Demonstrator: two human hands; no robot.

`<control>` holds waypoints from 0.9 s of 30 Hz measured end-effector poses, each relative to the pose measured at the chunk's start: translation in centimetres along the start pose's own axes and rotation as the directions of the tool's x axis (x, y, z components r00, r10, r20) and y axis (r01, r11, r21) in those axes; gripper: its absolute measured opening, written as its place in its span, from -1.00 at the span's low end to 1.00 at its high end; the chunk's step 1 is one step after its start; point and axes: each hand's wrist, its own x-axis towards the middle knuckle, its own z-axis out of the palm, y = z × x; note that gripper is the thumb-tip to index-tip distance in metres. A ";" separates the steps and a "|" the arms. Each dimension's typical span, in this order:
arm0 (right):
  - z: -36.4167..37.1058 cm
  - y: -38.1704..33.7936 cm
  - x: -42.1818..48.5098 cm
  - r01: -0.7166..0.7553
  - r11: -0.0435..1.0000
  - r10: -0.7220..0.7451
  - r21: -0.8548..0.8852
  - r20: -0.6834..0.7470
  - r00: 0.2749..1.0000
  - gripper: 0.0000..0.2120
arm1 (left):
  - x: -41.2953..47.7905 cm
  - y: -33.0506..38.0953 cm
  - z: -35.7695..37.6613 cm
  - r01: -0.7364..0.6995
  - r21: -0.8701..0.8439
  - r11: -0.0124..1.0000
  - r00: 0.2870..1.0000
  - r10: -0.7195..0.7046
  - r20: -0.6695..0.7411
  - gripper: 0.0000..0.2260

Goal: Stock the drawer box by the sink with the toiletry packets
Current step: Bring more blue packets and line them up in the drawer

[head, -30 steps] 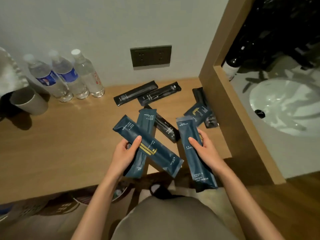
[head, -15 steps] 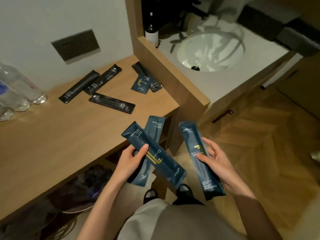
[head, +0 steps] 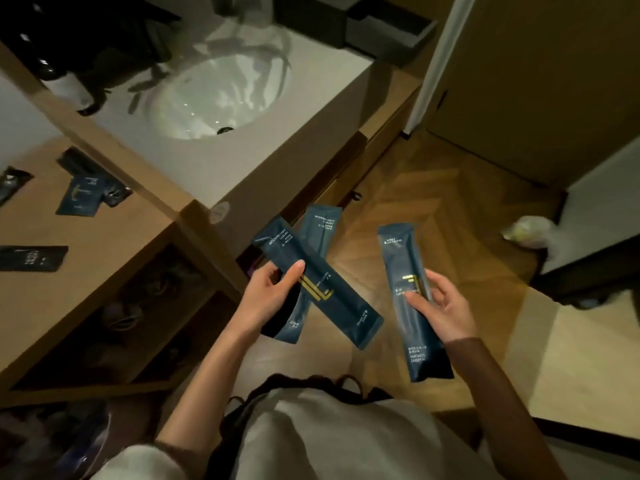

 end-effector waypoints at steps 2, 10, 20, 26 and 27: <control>-3.4 -0.1 1.6 -0.002 1.000 0.003 0.025 -0.044 0.999 -0.56 | 1.0 1.2 3.2 0.004 -0.007 1.000 1.000 -0.004 0.025 -0.82; -10.1 -3.0 10.6 0.008 0.996 0.001 0.090 -0.097 0.995 -0.61 | 8.4 4.8 9.8 0.075 0.003 0.997 0.997 -0.075 -0.001 -0.86; -15.7 -12.5 29.6 0.062 0.998 -0.062 0.030 -0.002 0.998 -0.56 | 25.8 12.3 16.0 0.088 -0.075 0.993 0.991 -0.095 -0.092 -0.87; -18.9 -19.9 40.6 0.076 0.997 -0.077 0.016 0.033 0.997 -0.52 | 36.2 20.6 19.2 -0.008 -0.085 0.996 0.990 -0.004 -0.139 -0.89; -19.1 -21.1 42.2 0.080 0.997 -0.080 0.014 0.058 0.995 -0.51 | 37.5 21.7 19.5 -0.020 -0.083 0.996 0.988 0.007 -0.154 -0.90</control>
